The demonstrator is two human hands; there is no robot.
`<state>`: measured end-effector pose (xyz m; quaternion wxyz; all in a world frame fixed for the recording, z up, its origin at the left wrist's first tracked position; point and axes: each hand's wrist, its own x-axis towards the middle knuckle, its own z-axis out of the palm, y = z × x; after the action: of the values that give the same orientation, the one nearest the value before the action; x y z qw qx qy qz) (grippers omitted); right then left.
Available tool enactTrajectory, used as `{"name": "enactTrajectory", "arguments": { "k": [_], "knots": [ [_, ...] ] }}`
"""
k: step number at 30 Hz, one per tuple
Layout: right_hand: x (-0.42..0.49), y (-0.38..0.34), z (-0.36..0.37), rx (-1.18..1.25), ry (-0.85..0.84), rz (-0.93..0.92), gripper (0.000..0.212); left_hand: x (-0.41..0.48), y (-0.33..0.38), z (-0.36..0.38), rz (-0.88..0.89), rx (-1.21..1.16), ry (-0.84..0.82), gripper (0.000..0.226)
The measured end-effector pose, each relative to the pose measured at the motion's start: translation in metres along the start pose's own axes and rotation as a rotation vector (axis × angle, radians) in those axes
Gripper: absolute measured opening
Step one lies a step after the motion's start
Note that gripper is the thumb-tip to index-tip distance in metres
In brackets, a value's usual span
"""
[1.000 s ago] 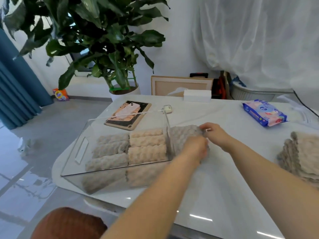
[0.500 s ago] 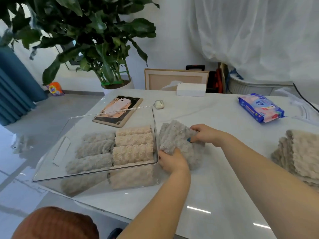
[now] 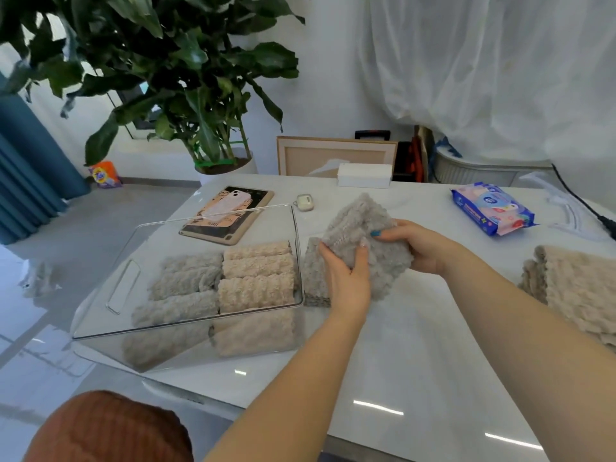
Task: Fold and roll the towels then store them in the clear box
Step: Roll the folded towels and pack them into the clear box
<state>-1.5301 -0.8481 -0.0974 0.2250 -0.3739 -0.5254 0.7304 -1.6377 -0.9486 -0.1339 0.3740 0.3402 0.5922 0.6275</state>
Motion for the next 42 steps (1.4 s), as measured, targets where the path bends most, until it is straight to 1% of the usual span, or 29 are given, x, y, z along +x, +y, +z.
{"name": "enactTrajectory", "arguments": {
  "k": [1,2,3,5,7,8,10,12,13,14,15,17,18,19,20,21,23,25,27,28,29,31,33,35,36,38,39,41,42],
  "knots": [
    [-0.002,-0.004,0.003,-0.004,0.003,-0.005,0.028,0.0,0.005,-0.004,-0.025,0.013,-0.056,0.08],
    [-0.002,-0.008,0.006,-0.029,0.015,-0.01,0.027,0.0,0.01,-0.009,-0.032,0.012,-0.085,0.081],
    [-0.003,-0.013,0.009,-0.064,0.036,-0.017,0.027,-0.001,0.016,-0.015,-0.019,0.005,-0.087,0.074],
    [-0.004,-0.023,0.015,-0.104,0.07,-0.056,0.031,-0.005,0.034,-0.033,0.058,0.011,-0.075,0.048],
    [-0.006,-0.035,0.02,-0.092,0.077,-0.135,0.042,-0.006,0.055,-0.053,0.062,0.041,-0.156,0.032],
    [-0.007,-0.042,0.026,-0.097,0.052,-0.17,0.048,-0.006,0.07,-0.066,0.022,0.035,-0.234,0.029],
    [-0.011,-0.054,0.04,-0.167,-0.086,-0.177,0.063,-0.004,0.097,-0.089,-0.091,0.021,-0.362,0.026],
    [-0.015,-0.064,0.061,-0.255,-0.243,-0.128,0.077,0.002,0.119,-0.113,-0.152,0.043,-0.395,0.026],
    [-0.016,-0.068,0.071,-0.285,-0.285,-0.102,0.079,0.006,0.127,-0.124,-0.183,0.053,-0.393,0.027],
    [-0.015,-0.072,0.084,-0.328,-0.288,-0.087,0.074,0.012,0.134,-0.137,-0.211,0.065,-0.395,0.03],
    [-0.014,-0.074,0.094,-0.374,-0.268,-0.078,0.06,0.017,0.138,-0.147,-0.235,0.069,-0.398,0.036],
    [-0.006,-0.075,0.118,-0.478,-0.198,-0.1,0.022,0.029,0.138,-0.172,-0.257,-0.015,-0.311,0.053],
    [-0.003,-0.075,0.127,-0.48,-0.167,-0.12,0.015,0.034,0.134,-0.181,-0.266,-0.124,-0.228,0.054],
    [0.002,-0.071,0.139,-0.422,-0.137,-0.128,0.015,0.036,0.128,-0.192,-0.281,-0.246,-0.152,0.052],
    [0.008,-0.068,0.148,-0.338,-0.115,-0.137,0.018,0.038,0.121,-0.201,-0.296,-0.337,-0.12,0.051],
    [0.012,-0.064,0.157,-0.263,-0.102,-0.141,0.022,0.038,0.114,-0.208,-0.334,-0.365,-0.12,0.052],
    [0.023,-0.054,0.174,-0.216,-0.116,-0.145,0.03,0.033,0.103,-0.22,-0.423,-0.226,-0.193,0.054],
    [0.033,-0.045,0.187,-0.263,-0.132,-0.141,0.028,0.033,0.095,-0.231,-0.443,-0.07,-0.213,0.043],
    [0.037,-0.042,0.199,-0.324,-0.142,-0.099,0.013,0.041,0.091,-0.247,-0.337,-0.025,-0.15,0.038],
    [0.04,-0.042,0.203,-0.339,-0.161,-0.078,0.01,0.046,0.092,-0.257,-0.254,-0.036,-0.138,0.037],
    [0.046,-0.041,0.208,-0.322,-0.198,-0.072,0.014,0.053,0.094,-0.268,-0.172,-0.053,-0.146,0.038],
    [0.058,-0.039,0.217,-0.138,-0.277,-0.095,0.036,0.066,0.101,-0.288,-0.058,-0.056,-0.181,0.037],
    [0.072,-0.037,0.228,0.111,-0.314,-0.122,0.053,0.08,0.106,-0.307,-0.034,-0.064,-0.213,0.035],
    [0.084,-0.035,0.24,0.234,-0.308,-0.13,0.056,0.091,0.108,-0.324,-0.046,-0.078,-0.247,0.036],
    [0.089,-0.031,0.243,0.243,-0.289,-0.124,0.055,0.095,0.107,-0.329,-0.051,-0.058,-0.257,0.036],
    [0.102,-0.019,0.249,0.176,-0.208,-0.114,0.051,0.105,0.102,-0.339,-0.058,0.054,-0.266,0.039],
    [0.111,-0.012,0.251,0.087,-0.142,-0.114,0.05,0.112,0.097,-0.344,-0.053,0.145,-0.262,0.046],
    [0.125,0.001,0.251,-0.18,-0.002,-0.129,0.052,0.126,0.09,-0.349,0.024,0.44,-0.284,0.063],
    [0.132,0.005,0.251,-0.332,0.039,-0.152,0.054,0.135,0.086,-0.35,0.076,0.621,-0.304,0.066]
  ]
}}
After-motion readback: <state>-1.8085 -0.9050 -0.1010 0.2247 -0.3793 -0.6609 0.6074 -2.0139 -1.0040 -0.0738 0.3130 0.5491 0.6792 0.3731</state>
